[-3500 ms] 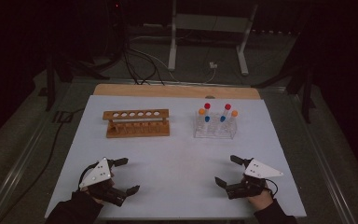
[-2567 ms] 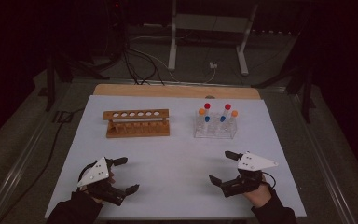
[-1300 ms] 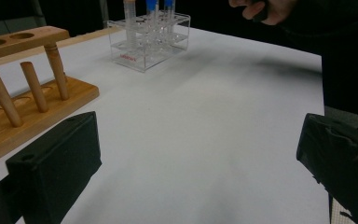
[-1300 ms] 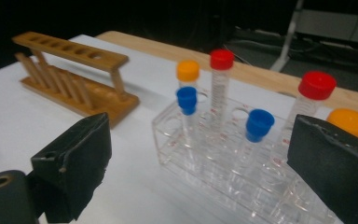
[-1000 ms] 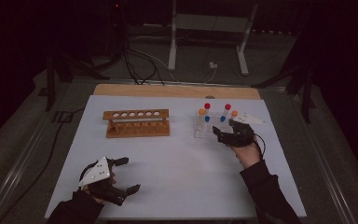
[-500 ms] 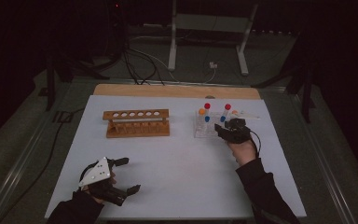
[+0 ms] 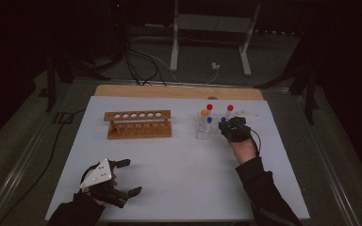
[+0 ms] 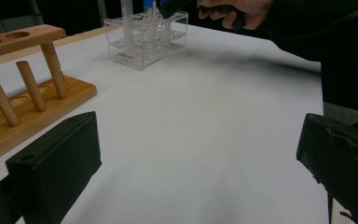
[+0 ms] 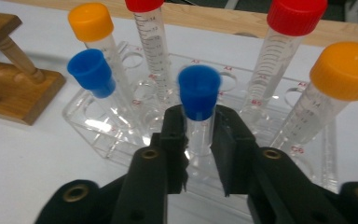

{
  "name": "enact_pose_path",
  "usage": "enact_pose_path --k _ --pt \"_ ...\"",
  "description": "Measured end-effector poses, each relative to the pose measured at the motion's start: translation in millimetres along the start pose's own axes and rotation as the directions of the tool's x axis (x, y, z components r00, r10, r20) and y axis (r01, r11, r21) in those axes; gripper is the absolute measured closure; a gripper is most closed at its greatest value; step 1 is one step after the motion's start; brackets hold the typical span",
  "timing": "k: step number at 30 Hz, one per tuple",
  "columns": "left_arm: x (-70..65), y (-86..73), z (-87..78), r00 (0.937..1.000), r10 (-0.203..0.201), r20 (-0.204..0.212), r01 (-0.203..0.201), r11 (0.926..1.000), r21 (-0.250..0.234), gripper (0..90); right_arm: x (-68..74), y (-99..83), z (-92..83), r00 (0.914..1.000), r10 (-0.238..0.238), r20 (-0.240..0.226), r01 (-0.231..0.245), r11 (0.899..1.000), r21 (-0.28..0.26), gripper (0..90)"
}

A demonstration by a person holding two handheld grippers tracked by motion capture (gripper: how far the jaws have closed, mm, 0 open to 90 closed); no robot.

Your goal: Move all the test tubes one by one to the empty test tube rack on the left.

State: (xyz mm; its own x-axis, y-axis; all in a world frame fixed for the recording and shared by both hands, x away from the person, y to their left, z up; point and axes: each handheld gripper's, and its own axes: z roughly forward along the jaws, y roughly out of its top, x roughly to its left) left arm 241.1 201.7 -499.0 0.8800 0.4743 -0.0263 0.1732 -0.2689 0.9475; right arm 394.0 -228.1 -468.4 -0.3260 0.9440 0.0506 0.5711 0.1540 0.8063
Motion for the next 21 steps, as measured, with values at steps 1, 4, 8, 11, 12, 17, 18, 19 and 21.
enact_pose_path --k 1,4,8,11,12,17,18,19,21 --pt "0.1 0.0 0.0 1.0000 0.000 0.000 0.000 1.0000 0.001 0.5 0.0 0.0 0.2 1.0000 -0.006 0.003 0.007 1.000 -0.001 75.2" --pt "0.1 -0.1 0.2 1.0000 0.000 -0.001 0.000 1.0000 0.003 0.5 -0.5 -0.3 0.1 0.9998 -0.019 0.010 0.019 1.000 -0.009 76.3" --pt "-0.1 -0.1 0.7 1.0000 0.003 -0.002 -0.003 1.0000 0.006 0.5 0.1 1.4 -2.6 0.9991 -0.038 0.019 0.039 0.999 -0.023 76.4" --pt "-0.2 -0.1 1.1 1.0000 0.004 -0.003 -0.004 0.9999 0.010 0.4 1.0 4.2 -6.7 0.9979 -0.061 0.023 0.062 0.997 -0.037 76.5" --pt "-0.2 -0.1 1.2 1.0000 0.003 -0.003 -0.003 0.9999 0.011 0.5 1.3 5.3 -8.4 0.9971 -0.071 0.026 0.072 0.997 -0.042 76.5" --pt "0.6 0.4 1.3 0.9999 -0.011 -0.001 0.011 0.9999 0.008 0.5 2.7 13.4 -18.7 0.9938 -0.108 0.026 0.109 0.992 -0.064 76.5" --pt "0.7 0.6 1.4 0.9999 -0.012 -0.002 0.012 0.9999 0.010 0.5 2.7 15.4 -21.3 0.9933 -0.113 0.024 0.115 0.991 -0.069 76.6" --pt "0.6 0.9 1.4 0.9999 -0.012 -0.001 0.012 0.9999 0.011 0.5 2.8 17.4 -23.9 0.9930 -0.116 0.021 0.118 0.990 -0.075 76.6" --pt "-0.1 1.7 1.9 0.9999 -0.017 0.001 0.017 0.9998 0.010 0.5 3.5 21.3 -29.1 0.9911 -0.132 0.019 0.133 0.988 -0.083 76.5"
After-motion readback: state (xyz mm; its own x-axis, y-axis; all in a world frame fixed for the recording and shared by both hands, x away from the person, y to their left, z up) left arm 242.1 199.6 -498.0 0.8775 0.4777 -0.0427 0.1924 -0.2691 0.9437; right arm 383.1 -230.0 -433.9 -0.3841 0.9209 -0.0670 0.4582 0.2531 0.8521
